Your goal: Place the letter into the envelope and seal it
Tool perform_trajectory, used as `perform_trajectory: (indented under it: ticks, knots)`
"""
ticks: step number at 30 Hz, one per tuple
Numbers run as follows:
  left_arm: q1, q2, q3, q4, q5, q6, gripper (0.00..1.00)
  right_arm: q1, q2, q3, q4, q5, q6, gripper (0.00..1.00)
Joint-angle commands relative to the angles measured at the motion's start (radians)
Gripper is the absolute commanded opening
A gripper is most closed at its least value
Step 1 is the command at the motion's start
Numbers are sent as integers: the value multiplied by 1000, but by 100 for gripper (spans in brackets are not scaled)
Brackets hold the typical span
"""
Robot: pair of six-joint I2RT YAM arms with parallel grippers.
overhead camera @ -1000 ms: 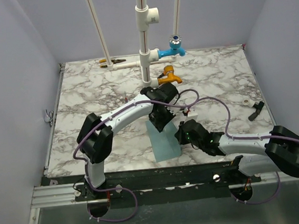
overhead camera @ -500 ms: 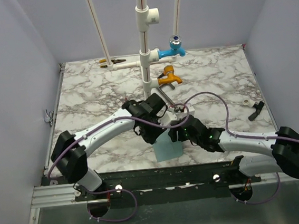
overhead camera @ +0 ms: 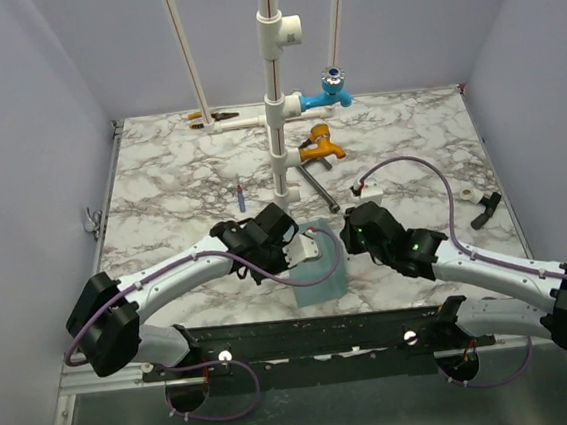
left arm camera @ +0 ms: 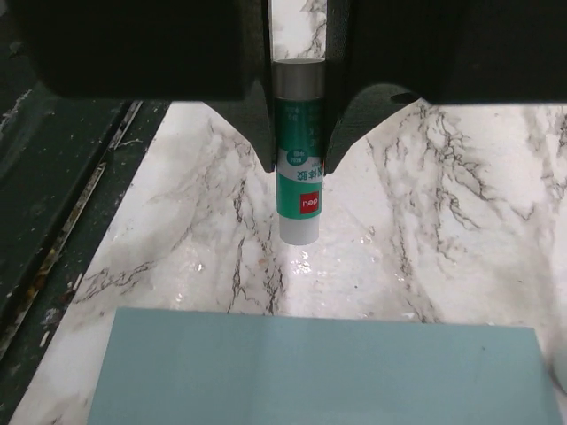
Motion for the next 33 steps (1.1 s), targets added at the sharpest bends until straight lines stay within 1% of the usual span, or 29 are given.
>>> perform_trajectory:
  ticks: [1, 3, 5, 9, 14, 17, 18, 23, 25, 30, 33]
  knots:
    - [60, -58, 46, 67, 100, -77, 0, -69, 10, -63, -24, 0, 20, 9]
    - [89, -63, 36, 93, 165, -125, 0, -100, 21, -101, 39, -33, 15, 7]
    - [94, -77, -7, 145, 191, -147, 0, -148, 41, -135, 92, -90, 17, 1]
    - [91, -72, -120, 313, 139, -193, 0, -178, 111, -148, 154, -131, 12, 1]
    - [90, -59, -186, 401, 66, -153, 0, -178, 189, -158, 217, -228, -9, 1]
    - [90, -55, -224, 484, 106, -157, 0, -178, 192, -161, 274, -267, -29, 1]
    - [83, -46, -229, 499, 97, -150, 0, -178, 185, -162, 288, -279, -38, 1]
    - [83, -43, -261, 519, 112, -118, 0, -176, 142, -204, 401, -333, -34, 1]
    - [82, -43, -263, 519, 117, -112, 0, -177, 151, -213, 437, -375, -32, 1]
    - [83, -27, -257, 520, 115, -96, 0, -176, 267, -206, 514, -455, -25, 1]
    - [82, -16, -255, 525, 112, -81, 0, -159, 302, -197, 571, -500, -14, 0]
